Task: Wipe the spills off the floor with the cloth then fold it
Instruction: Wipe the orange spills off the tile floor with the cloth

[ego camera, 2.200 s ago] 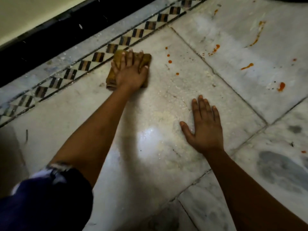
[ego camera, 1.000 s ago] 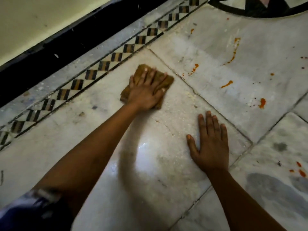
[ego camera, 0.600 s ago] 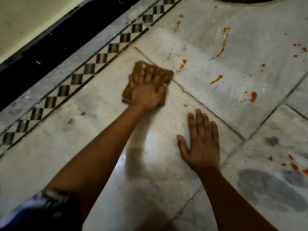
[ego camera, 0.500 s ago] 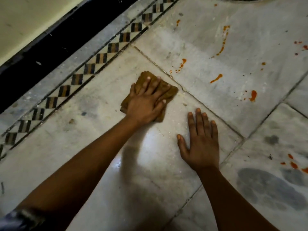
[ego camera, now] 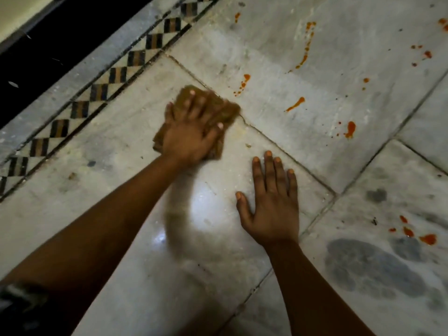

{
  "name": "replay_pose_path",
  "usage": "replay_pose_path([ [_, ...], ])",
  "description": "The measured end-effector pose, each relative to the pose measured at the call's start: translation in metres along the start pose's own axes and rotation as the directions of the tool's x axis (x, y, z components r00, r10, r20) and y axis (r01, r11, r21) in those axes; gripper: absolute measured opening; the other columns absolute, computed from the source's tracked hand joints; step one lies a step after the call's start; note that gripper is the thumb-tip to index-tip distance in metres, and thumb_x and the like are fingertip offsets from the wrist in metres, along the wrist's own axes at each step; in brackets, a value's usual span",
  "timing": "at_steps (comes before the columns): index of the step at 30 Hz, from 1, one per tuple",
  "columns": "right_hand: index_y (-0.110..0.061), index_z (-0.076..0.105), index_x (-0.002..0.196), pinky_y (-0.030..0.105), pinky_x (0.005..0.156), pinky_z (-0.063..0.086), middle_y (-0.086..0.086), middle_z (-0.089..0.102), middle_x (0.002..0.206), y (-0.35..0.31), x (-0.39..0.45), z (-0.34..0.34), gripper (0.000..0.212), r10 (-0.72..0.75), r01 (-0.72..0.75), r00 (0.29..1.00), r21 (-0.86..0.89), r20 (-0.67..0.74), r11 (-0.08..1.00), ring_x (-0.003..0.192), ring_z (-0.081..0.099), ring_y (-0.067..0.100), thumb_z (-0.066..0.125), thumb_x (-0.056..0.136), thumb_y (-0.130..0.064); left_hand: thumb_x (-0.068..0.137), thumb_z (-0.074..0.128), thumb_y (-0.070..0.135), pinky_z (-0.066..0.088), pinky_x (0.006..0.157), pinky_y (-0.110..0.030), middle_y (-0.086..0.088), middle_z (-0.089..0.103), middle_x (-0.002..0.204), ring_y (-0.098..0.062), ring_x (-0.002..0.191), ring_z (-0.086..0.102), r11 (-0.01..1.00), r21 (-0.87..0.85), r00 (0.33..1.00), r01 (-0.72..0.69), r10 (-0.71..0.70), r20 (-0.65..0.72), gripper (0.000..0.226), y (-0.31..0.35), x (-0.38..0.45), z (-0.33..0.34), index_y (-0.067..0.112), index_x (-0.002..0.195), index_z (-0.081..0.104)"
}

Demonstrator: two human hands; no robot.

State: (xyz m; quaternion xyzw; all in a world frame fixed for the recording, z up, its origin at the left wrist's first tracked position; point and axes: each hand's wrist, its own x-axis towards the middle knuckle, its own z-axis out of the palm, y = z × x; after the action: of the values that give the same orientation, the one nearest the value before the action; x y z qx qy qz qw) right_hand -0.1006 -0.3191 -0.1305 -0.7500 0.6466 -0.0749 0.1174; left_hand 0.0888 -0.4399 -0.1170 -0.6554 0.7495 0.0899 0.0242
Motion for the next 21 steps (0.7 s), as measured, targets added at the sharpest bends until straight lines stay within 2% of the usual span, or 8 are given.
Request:
replay_pose_path([
  [4, -0.012, 0.025, 0.148, 0.047, 0.115, 0.011, 0.012, 0.019, 0.156, -0.001, 0.0, 0.002, 0.072, -0.005, 0.005, 1.0, -0.003, -0.001, 1.0, 0.144, 0.017, 0.026, 0.034, 0.088, -0.05, 0.095, 0.016, 0.052, -0.007, 0.112, -0.059, 0.0, 0.002, 0.16, -0.025, 0.147, -0.005, 0.955, -0.081, 0.957, 0.286, -0.29, -0.031, 0.056, 0.015, 0.021, 0.0, 0.038, 0.149, 0.009],
  [8, -0.012, 0.025, 0.148, 0.046, 0.115, 0.011, 0.012, 0.019, 0.156, 0.0, 0.0, 0.0, 0.072, -0.006, 0.006, 1.0, -0.003, 0.01, 1.0, 0.144, 0.017, 0.027, 0.032, 0.088, -0.051, 0.09, 0.012, 0.056, -0.005, 0.111, -0.056, 0.0, 0.004, 0.159, -0.025, 0.146, -0.001, 0.997, 0.002, 0.996, -0.076, 0.076, -0.044, 0.06, 0.02, -0.062, 0.012, 0.039, 0.148, 0.006],
  [9, -0.012, 0.025, 0.148, 0.046, 0.115, 0.011, 0.012, 0.018, 0.156, 0.0, 0.0, 0.0, 0.072, -0.007, 0.007, 1.0, -0.002, 0.013, 1.0, 0.144, 0.017, 0.027, 0.032, 0.088, -0.051, 0.09, 0.013, 0.056, -0.005, 0.112, -0.055, 0.001, 0.005, 0.159, -0.024, 0.146, -0.001, 0.996, 0.007, 0.995, -0.091, 0.091, -0.034, 0.06, 0.005, -0.073, 0.013, 0.04, 0.148, 0.007],
  [11, -0.012, 0.025, 0.148, 0.046, 0.115, 0.011, 0.012, 0.018, 0.156, 0.0, 0.0, 0.001, 0.071, -0.005, 0.005, 1.0, 0.003, 0.001, 1.0, 0.144, 0.016, 0.026, 0.032, 0.089, -0.05, 0.089, 0.011, 0.058, -0.003, 0.113, -0.056, 0.001, 0.005, 0.16, -0.025, 0.146, -0.001, 0.997, -0.001, 0.996, 0.081, -0.081, -0.037, 0.062, -0.032, -0.06, 0.006, 0.04, 0.148, 0.009],
  [14, -0.012, 0.025, 0.148, 0.046, 0.115, 0.011, 0.012, 0.018, 0.156, 0.0, -0.001, 0.003, 0.071, -0.004, 0.004, 1.0, 0.0, -0.013, 1.0, 0.144, 0.016, 0.026, 0.033, 0.089, -0.05, 0.095, 0.015, 0.055, -0.002, 0.113, -0.062, -0.004, 0.001, 0.16, -0.03, 0.146, -0.004, 0.915, -0.09, 0.913, 0.393, -0.4, -0.076, 0.059, -0.069, 0.003, -0.009, 0.037, 0.15, 0.007],
  [17, -0.012, 0.027, 0.148, 0.046, 0.115, 0.012, 0.012, 0.02, 0.155, 0.0, 0.0, 0.003, 0.071, -0.01, 0.01, 1.0, -0.007, -0.024, 1.0, 0.143, 0.017, 0.026, 0.034, 0.088, -0.05, 0.098, 0.018, 0.05, -0.003, 0.111, -0.064, -0.007, -0.001, 0.16, -0.031, 0.146, -0.005, 0.856, -0.161, 0.862, 0.49, -0.504, -0.057, 0.057, -0.057, 0.058, -0.017, 0.032, 0.151, 0.007],
  [19, -0.011, 0.028, 0.147, 0.046, 0.115, 0.012, 0.012, 0.021, 0.155, 0.0, 0.0, 0.002, 0.071, -0.014, 0.014, 1.0, -0.008, -0.021, 1.0, 0.143, 0.019, 0.027, 0.034, 0.088, -0.05, 0.095, 0.015, 0.052, -0.005, 0.112, -0.063, -0.007, 0.003, 0.16, -0.032, 0.146, -0.005, 0.903, -0.119, 0.906, 0.412, -0.42, -0.053, 0.059, -0.028, 0.058, -0.011, 0.031, 0.151, 0.012],
  [21, -0.011, 0.029, 0.147, 0.046, 0.115, 0.012, 0.013, 0.022, 0.155, 0.0, 0.001, 0.002, 0.071, -0.01, 0.01, 1.0, -0.016, -0.022, 1.0, 0.143, 0.02, 0.027, 0.033, 0.088, -0.05, 0.091, 0.012, 0.053, -0.006, 0.112, -0.059, -0.004, 0.006, 0.16, -0.029, 0.146, -0.002, 0.976, -0.054, 0.974, 0.21, -0.213, -0.07, 0.062, 0.003, 0.02, 0.002, 0.034, 0.15, 0.015],
])
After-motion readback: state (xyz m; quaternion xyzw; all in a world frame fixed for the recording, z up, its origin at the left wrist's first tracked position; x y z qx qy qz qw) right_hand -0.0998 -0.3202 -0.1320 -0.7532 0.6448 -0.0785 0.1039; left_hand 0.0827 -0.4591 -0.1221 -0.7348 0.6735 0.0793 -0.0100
